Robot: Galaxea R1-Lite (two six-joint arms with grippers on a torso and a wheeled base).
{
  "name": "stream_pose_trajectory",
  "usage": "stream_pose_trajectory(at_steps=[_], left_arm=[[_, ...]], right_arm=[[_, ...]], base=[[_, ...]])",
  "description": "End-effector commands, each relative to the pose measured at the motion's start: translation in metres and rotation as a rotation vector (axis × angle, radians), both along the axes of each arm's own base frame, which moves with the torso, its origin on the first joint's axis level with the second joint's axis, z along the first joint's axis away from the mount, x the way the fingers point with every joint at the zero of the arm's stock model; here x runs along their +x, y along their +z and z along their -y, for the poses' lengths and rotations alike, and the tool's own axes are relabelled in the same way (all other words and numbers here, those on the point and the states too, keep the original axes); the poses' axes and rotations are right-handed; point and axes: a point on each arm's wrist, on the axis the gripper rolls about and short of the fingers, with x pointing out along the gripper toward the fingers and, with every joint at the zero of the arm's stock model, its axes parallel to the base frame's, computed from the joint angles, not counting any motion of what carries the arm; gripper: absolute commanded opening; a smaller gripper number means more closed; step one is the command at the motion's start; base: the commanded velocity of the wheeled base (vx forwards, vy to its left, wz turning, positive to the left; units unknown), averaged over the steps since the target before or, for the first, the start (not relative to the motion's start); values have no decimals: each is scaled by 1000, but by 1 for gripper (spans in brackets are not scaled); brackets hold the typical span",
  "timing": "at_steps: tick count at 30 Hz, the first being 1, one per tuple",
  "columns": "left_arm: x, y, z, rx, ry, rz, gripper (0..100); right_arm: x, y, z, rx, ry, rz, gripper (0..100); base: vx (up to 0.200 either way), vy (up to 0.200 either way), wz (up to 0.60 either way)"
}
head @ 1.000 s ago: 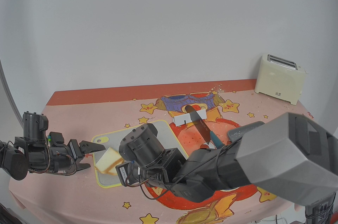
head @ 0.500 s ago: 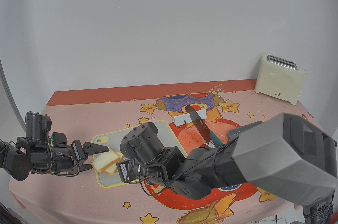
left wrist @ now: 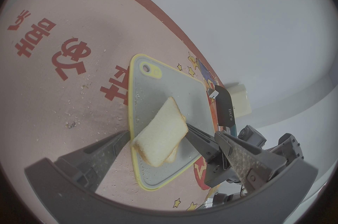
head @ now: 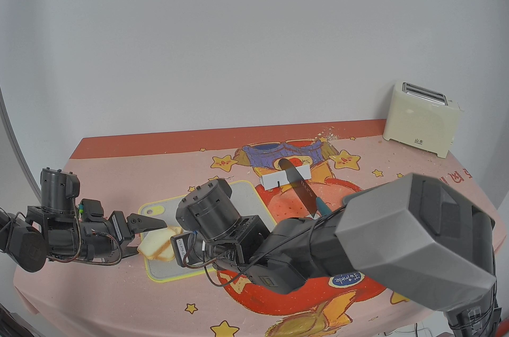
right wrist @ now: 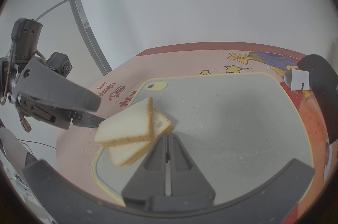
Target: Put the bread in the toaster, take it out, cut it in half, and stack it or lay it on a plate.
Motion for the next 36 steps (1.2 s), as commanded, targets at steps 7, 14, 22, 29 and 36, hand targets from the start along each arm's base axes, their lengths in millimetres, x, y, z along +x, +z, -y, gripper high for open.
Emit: stream_pose_trajectory(at_steps=[7, 14, 22, 29, 36], left_arm=[[0, -3, -1, 1, 6, -16, 100], [0, -3, -1, 1, 4, -16, 100], [-1, -3, -1, 1, 6, -16, 100], [-1, -3, 0, -1, 3, -17, 100], [-1, -3, -1, 1, 8, -16, 100]], right_arm=[[-6, -5, -6, -4, 17, -5, 0], [-12, -6, -10, -5, 32, -7, 0], [-8, -4, -7, -2, 20, -9, 0], [-19, -4, -15, 3, 51, -8, 0], [-22, -4, -18, 6, 57, -4, 0]], base=[[0, 0, 0], [0, 0, 0], [0, 0, 0], [0, 0, 0], [0, 0, 0]])
